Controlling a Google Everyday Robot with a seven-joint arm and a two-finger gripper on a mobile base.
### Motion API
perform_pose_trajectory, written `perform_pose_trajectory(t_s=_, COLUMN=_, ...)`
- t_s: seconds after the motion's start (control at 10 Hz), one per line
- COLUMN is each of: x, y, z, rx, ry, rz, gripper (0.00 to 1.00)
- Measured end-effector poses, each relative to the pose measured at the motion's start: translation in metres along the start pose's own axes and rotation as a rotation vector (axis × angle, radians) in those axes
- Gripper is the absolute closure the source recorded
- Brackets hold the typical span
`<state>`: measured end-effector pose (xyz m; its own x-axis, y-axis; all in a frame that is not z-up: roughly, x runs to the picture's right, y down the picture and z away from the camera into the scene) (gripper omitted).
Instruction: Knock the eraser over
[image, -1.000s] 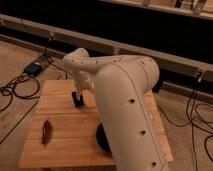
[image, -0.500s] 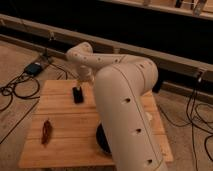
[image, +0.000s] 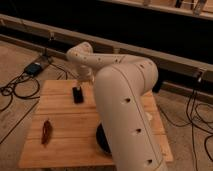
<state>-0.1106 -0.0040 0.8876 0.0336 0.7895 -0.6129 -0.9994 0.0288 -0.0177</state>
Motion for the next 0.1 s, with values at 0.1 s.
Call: perform_pose_trajectory(t_s=0.1, x=0.0, y=0.0, z=0.0001, rx=0.0, ry=0.0, rz=0.0, gripper=0.35)
